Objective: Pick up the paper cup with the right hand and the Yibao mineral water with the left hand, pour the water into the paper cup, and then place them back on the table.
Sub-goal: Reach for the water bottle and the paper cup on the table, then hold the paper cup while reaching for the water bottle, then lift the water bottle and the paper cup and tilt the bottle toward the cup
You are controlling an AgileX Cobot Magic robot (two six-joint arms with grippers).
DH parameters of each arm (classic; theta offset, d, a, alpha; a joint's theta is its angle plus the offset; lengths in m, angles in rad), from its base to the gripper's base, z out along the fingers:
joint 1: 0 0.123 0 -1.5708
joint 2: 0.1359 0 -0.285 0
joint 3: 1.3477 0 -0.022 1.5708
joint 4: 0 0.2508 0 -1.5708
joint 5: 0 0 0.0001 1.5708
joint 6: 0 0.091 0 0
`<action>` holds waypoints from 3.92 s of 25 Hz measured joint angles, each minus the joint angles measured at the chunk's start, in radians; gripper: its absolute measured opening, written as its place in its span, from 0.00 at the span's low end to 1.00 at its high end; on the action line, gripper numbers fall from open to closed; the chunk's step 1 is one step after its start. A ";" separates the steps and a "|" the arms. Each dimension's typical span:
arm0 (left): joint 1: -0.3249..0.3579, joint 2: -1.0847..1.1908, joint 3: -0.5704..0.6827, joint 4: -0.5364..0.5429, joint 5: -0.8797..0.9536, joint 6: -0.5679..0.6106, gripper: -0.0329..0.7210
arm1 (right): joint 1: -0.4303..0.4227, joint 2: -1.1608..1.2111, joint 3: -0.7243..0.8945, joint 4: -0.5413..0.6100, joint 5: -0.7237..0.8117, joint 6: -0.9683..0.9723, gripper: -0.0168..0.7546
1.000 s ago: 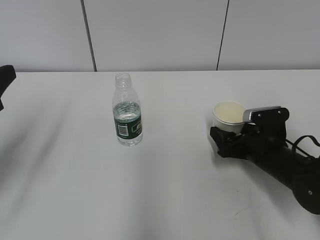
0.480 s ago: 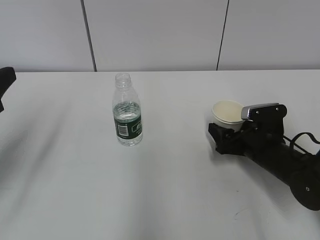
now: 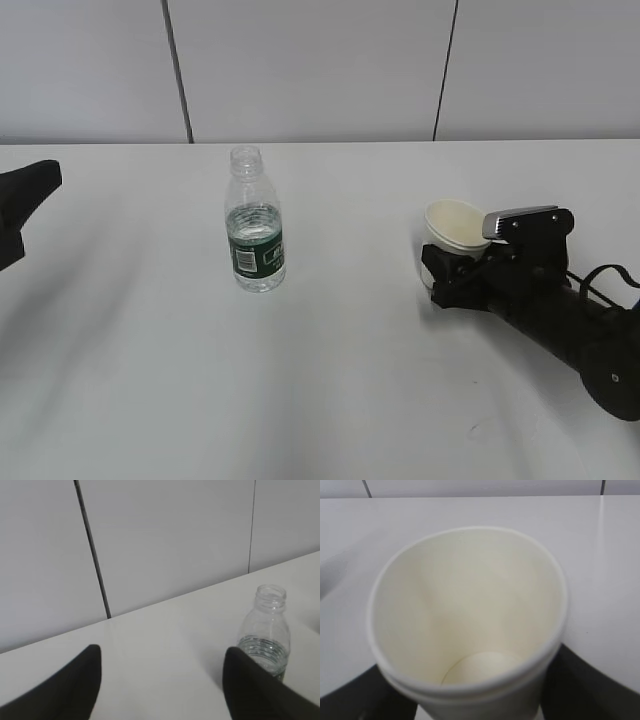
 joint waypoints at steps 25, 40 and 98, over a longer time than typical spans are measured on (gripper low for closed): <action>0.000 0.233 0.000 0.088 -0.172 -0.059 0.66 | 0.000 0.000 0.000 -0.034 -0.002 -0.002 0.66; 0.000 0.640 -0.079 0.121 -0.411 -0.036 0.82 | 0.000 0.000 0.000 -0.035 -0.004 -0.002 0.66; -0.279 1.025 -0.562 0.022 -0.423 -0.028 0.56 | -0.002 0.000 -0.002 -0.290 -0.006 -0.002 0.66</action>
